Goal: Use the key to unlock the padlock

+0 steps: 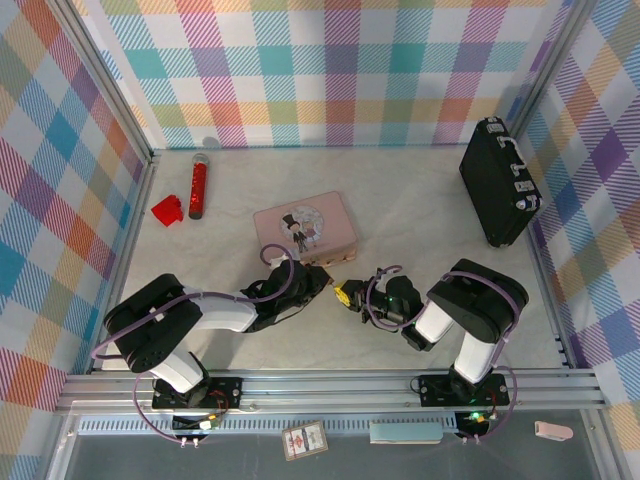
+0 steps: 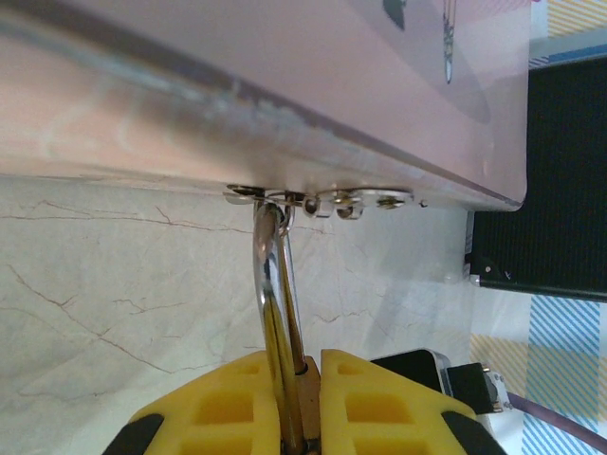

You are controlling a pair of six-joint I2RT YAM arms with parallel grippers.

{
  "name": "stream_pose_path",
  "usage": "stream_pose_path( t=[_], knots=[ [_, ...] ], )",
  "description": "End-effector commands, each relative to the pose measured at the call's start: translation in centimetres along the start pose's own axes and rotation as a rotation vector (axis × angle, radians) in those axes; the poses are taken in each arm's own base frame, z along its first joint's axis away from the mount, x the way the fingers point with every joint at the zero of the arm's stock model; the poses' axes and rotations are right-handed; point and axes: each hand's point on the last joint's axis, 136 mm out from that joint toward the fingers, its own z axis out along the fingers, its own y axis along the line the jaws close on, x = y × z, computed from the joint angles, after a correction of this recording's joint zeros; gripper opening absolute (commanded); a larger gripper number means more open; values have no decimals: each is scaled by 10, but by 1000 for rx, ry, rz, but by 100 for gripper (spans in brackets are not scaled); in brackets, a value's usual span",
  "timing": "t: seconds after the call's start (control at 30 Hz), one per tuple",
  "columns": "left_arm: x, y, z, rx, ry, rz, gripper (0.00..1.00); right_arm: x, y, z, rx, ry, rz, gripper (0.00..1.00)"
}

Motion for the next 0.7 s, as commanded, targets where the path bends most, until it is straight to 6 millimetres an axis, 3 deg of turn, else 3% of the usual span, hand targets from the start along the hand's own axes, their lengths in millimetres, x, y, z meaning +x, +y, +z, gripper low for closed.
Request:
stream_pose_path(
  t=[0.0, 0.67],
  knots=[
    [46, -104, -23, 378, 197, -38, 0, -6, 35, 11, -110, -27, 22, 0],
    [52, -120, -28, 453, 220, -60, 0, -17, 42, 7, -127, -37, 53, 0]
  ],
)
